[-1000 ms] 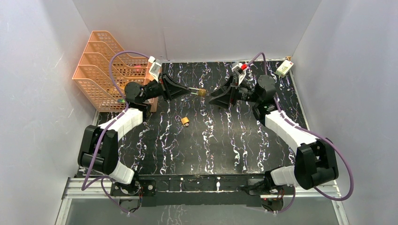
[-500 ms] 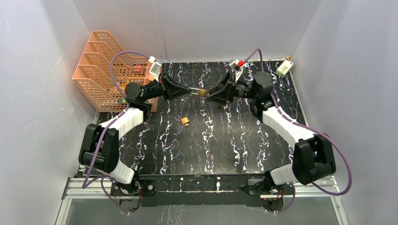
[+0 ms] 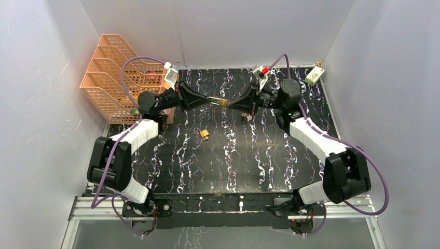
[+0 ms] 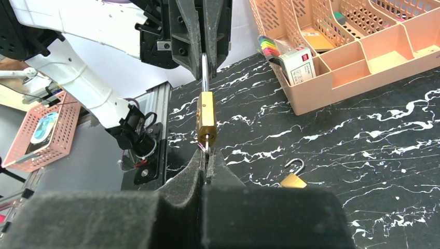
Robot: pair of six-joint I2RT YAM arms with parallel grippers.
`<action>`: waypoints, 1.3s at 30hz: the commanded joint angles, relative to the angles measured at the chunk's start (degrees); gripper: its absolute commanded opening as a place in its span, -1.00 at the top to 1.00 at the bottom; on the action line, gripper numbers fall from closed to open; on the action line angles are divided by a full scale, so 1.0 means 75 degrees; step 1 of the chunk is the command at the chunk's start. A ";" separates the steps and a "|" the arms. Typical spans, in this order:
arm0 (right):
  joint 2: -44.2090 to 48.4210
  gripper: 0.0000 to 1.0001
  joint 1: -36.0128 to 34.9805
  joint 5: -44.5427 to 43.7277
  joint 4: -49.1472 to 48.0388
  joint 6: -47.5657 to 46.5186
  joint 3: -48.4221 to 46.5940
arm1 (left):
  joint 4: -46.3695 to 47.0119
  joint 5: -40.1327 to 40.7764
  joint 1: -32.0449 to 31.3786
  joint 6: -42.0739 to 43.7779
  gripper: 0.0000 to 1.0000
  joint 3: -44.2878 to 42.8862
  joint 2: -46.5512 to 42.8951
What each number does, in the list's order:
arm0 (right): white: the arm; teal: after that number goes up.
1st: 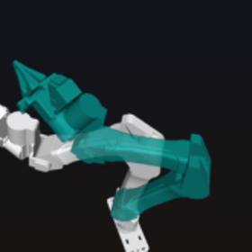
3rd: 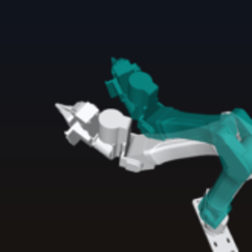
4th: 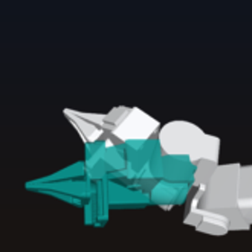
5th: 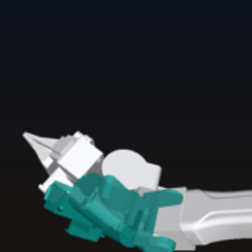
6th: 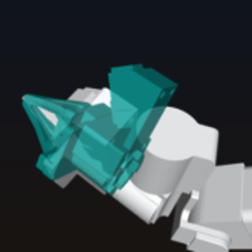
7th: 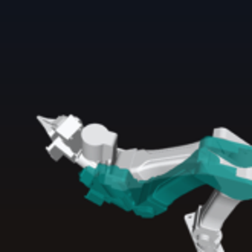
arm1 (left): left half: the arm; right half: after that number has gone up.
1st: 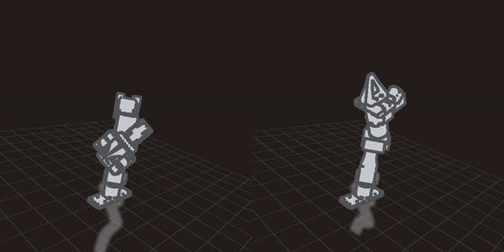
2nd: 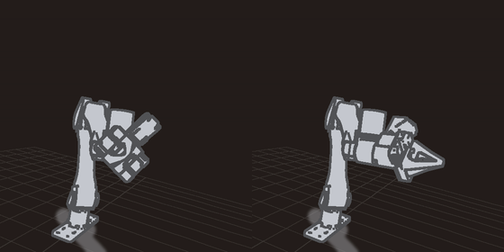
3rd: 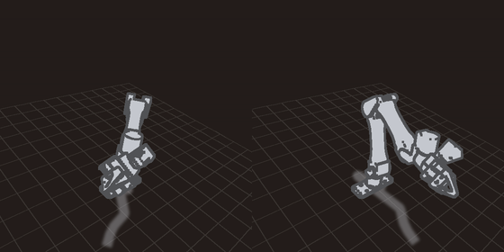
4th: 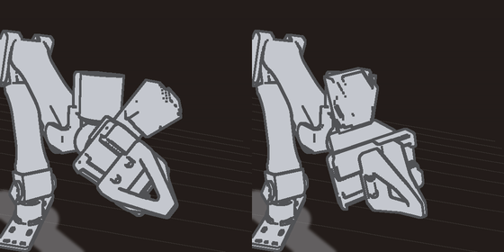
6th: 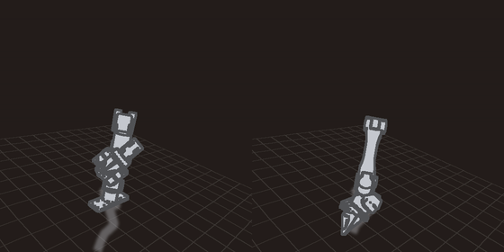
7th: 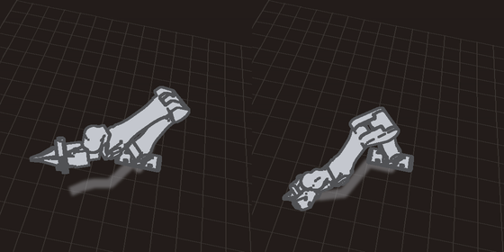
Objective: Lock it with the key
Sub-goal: Lock the lock, then place the key at the center of the board.
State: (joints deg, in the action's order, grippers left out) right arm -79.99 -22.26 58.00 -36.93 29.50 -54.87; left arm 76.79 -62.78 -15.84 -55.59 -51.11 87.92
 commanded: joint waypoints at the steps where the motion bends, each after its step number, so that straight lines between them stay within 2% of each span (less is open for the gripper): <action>1: 0.0159 1.00 -0.0016 -0.0062 -0.0188 -0.0206 -0.0267 | 0.0542 0.0051 0.0025 0.0030 1.00 -0.0257 -0.0021; 10: 0.0437 1.00 0.0134 -0.0112 0.0221 -0.0549 -0.0122 | 0.0542 0.0051 0.0042 0.0068 1.00 -0.0148 -0.0181; 22: 0.1193 1.00 0.1075 0.0161 0.0184 -0.0356 0.0690 | 0.0543 0.0036 0.0154 0.0096 1.00 -0.0009 -0.0413; 27: 0.1294 1.00 0.1164 0.0206 0.0541 -0.0499 0.0799 | 0.0500 -0.0031 0.0177 0.0132 1.00 -0.0030 -0.0372; 30: 0.1278 1.00 0.1140 0.0139 0.0791 -0.0577 0.1004 | -0.0450 -0.0119 0.0178 0.0676 1.00 -0.0195 -0.0373; 32: 0.1361 1.00 0.1030 -0.0094 0.0967 -0.0678 0.1274 | -0.1954 0.0113 0.0161 0.1686 1.00 -0.0196 -0.0614; 33: 0.1416 1.00 0.0907 -0.0334 0.1179 -0.0823 0.1383 | -0.3166 0.0437 0.0101 0.2520 1.00 -0.0297 -0.0786; 36: 0.1565 1.00 0.0229 -0.1794 0.2344 -0.1646 0.1468 | -0.7664 0.2517 -0.0628 0.5890 1.00 -0.1225 -0.1035; 37: 0.1582 1.00 0.0015 -0.2305 0.2692 -0.1814 0.1469 | -0.8435 0.3226 -0.0877 0.6465 1.00 -0.1541 -0.0934; 39: 0.1548 1.00 -0.0268 -0.3240 0.3075 -0.1938 0.1527 | -0.9070 0.3911 -0.1052 0.6723 1.00 -0.1913 -0.0700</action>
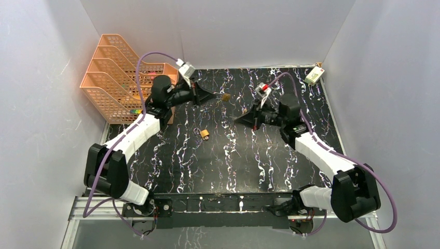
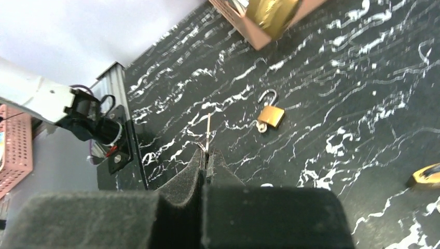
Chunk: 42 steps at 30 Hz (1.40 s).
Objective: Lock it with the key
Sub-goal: Place the key at the center of the board.
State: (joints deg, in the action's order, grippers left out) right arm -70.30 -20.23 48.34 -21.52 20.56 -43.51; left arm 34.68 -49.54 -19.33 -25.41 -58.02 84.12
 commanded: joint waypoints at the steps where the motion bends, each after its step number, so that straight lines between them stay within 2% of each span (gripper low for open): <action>1: 0.0238 1.00 -0.0618 -0.2394 0.1157 -0.0742 0.0062 | -0.3538 0.2383 -0.0664 0.2741 1.00 -0.1050 -0.0123; 3: 0.0186 1.00 -0.0766 -0.3347 0.1427 -0.0693 0.0152 | -0.3936 0.3191 -0.1002 0.3039 1.00 -0.1277 0.0000; 7: 0.0005 1.00 -0.1148 -0.5185 0.2229 -0.0855 0.0048 | -0.5345 0.5812 -0.2237 0.4154 1.00 -0.2147 0.0799; 11: -0.0170 1.00 -0.1224 -0.5935 0.2628 -0.0840 0.0024 | -0.6231 0.7353 -0.3180 0.4507 1.00 -0.2545 0.1827; 15: -0.0289 1.00 -0.1240 -0.6247 0.2734 -0.0750 0.0100 | -0.6318 0.7210 -0.3469 0.4108 1.00 -0.2403 0.2118; 24: -0.0756 1.00 -0.1240 -0.6355 0.2755 -0.0518 0.0370 | -0.6357 0.7240 -0.3492 0.3868 1.00 -0.2444 0.2192; 42: -0.1995 1.00 -0.1240 -0.6212 0.1736 0.0083 0.0401 | -0.6603 0.6605 -0.3609 0.3267 1.00 -0.3381 0.2976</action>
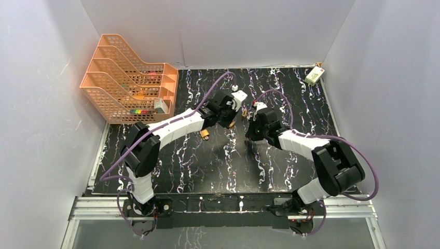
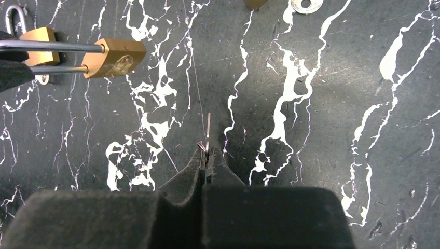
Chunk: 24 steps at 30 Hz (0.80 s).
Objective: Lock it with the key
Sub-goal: Place the key at the center of the board.
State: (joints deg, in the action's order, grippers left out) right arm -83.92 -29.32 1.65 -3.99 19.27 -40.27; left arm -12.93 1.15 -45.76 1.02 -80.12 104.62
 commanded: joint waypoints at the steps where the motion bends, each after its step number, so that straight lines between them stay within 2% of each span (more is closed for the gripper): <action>1: -0.0215 1.00 -0.0028 0.0029 -0.0648 0.0312 -0.0006 | -0.0287 -0.0153 -0.0081 -0.0345 1.00 -0.0474 0.0325; 14: -0.0387 1.00 -0.0014 -0.0183 -0.0433 0.0598 -0.0101 | -0.0548 -0.0703 -0.0094 -0.1086 1.00 -0.0816 0.0832; 24: -0.0532 0.27 0.0053 0.0072 -0.0377 0.0595 -0.0163 | -0.0892 -0.0465 -0.0154 -0.1224 1.00 -0.1189 0.1096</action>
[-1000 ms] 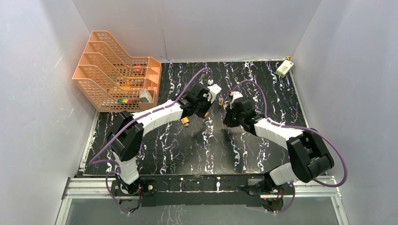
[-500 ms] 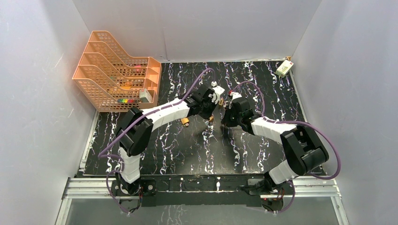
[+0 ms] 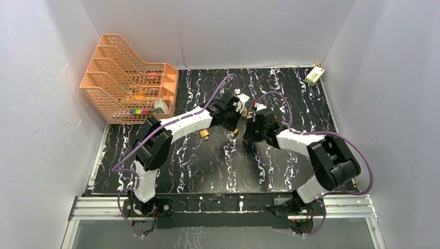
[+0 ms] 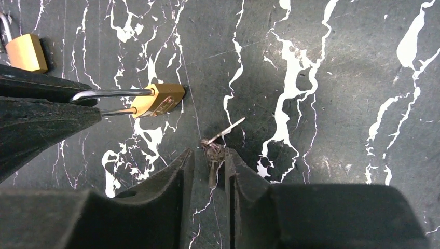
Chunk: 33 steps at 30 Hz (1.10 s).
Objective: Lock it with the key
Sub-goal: Place the key at the center of the board, then place the lock at the center of the board.
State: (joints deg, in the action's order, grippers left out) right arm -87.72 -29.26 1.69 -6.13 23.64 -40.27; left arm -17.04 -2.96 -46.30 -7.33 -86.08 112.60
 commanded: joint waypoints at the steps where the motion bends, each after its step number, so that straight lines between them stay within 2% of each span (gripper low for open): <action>1: -0.0008 0.23 0.0061 0.0077 -0.0086 0.0012 -0.0156 | -0.0402 0.0116 -0.0106 -0.0112 1.00 -0.0445 0.0065; 5: 0.0167 -0.04 0.0118 0.0029 -0.0075 0.0012 -0.0084 | -0.0682 0.0279 -0.0144 -0.0109 1.00 -0.0687 0.0217; 11: 0.0891 -0.32 0.0249 -0.0183 -0.0167 0.0083 0.0281 | -0.0964 0.0599 -0.0155 -0.0212 1.00 -0.0932 0.0316; 23: 0.1108 -0.36 0.0387 -0.0090 -0.0079 0.0042 0.0429 | -0.1249 0.1002 -0.0258 -0.0334 1.00 -0.1211 0.0438; 33: 0.1267 -0.37 0.0431 -0.0087 -0.0051 -0.0011 0.0550 | -0.1252 0.0827 -0.0286 -0.0452 1.00 -0.1282 0.0487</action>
State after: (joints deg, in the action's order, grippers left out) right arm -80.34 -26.50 1.30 -5.72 23.83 -36.56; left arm -24.95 3.64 -47.99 -10.15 -92.88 116.07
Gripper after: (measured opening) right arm 0.684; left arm 0.028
